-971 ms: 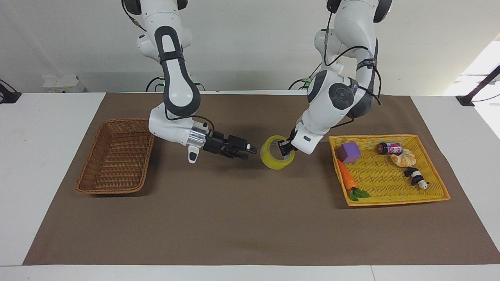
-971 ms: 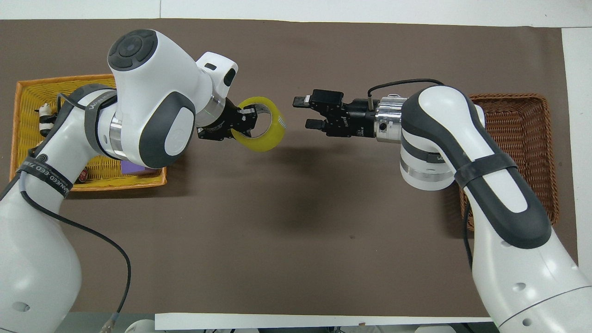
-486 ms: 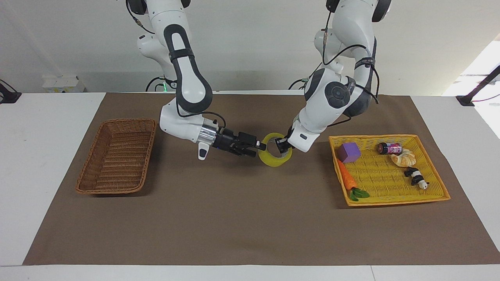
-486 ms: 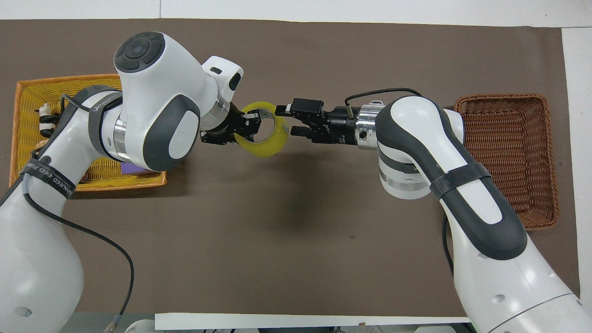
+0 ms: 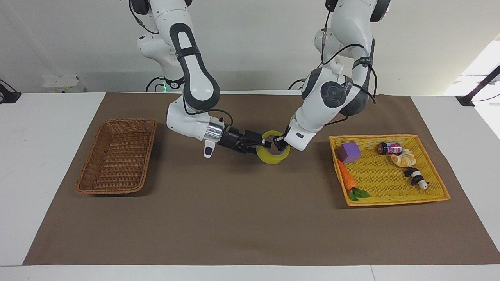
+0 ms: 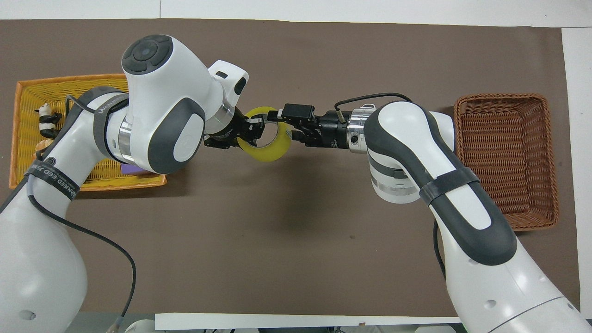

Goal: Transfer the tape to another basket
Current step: 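Grasp the tape roll rim with the right gripper beside the left gripper, then open the left gripper and withdraw it while the right gripper holds tape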

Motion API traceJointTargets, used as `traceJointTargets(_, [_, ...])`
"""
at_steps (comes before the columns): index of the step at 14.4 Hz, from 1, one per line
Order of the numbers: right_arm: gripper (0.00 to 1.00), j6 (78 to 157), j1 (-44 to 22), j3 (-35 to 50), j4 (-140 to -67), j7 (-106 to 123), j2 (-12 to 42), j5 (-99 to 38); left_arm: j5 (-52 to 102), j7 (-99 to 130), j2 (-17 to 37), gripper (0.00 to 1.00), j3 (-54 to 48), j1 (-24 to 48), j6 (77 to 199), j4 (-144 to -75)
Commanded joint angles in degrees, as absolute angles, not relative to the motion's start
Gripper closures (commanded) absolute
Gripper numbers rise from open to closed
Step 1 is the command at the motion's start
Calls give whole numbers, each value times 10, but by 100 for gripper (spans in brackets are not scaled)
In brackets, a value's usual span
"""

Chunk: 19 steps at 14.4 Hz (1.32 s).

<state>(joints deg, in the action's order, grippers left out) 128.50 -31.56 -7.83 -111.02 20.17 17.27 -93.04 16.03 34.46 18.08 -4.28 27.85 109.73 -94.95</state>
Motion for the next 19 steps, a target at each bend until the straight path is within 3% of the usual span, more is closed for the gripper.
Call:
traceJointTargets(1, [46, 1289, -317, -80, -1113, 202, 172, -940, 170, 351, 157, 94, -32, 287, 1085, -962])
traceJointTargets(3, [83, 1281, -311, -80, -1113, 200, 171, -939, 170, 351, 157, 94, -32, 287, 1084, -962])
traceJointTargets(4, [94, 1280, -310, -80, -1113, 200, 171, -939, 170, 351, 157, 94, -32, 288, 1084, -962])
traceJointTargets(5, [99, 1279, -309, -80, -1113, 200, 171, -939, 170, 352, 157, 94, -32, 288, 1083, -962])
traceJointTargets(8, [100, 1277, -309, -80, -1112, 200, 171, -939, 170, 352, 151, 94, -32, 288, 1080, -962])
traceJointTargets(9, [100, 1277, -309, -80, -1112, 200, 171, -939, 170, 352, 150, 90, -32, 288, 1079, -962])
traceJointTargets(10, [100, 1274, -308, -80, -1112, 200, 171, -939, 170, 352, 147, 75, -32, 288, 1077, -962])
traceJointTargets(11, [100, 1273, -308, -80, -1112, 200, 171, -939, 167, 352, 146, 14, -31, 288, 1072, -961])
traceJointTargets(12, [100, 1270, -306, -80, -1111, 200, 171, -939, 163, 352, 135, 1, -30, 287, 1056, -961])
traceJointTargets(16, [100, 1253, -287, -81, -1108, 200, 170, -920, 162, 343, 80, 0, 4, 250, 933, -925])
traceJointTargets(19, [100, 1163, -196, -82, -1092, 200, 170, -817, 161, 287, 29, 0, 46, 183, 886, -921])
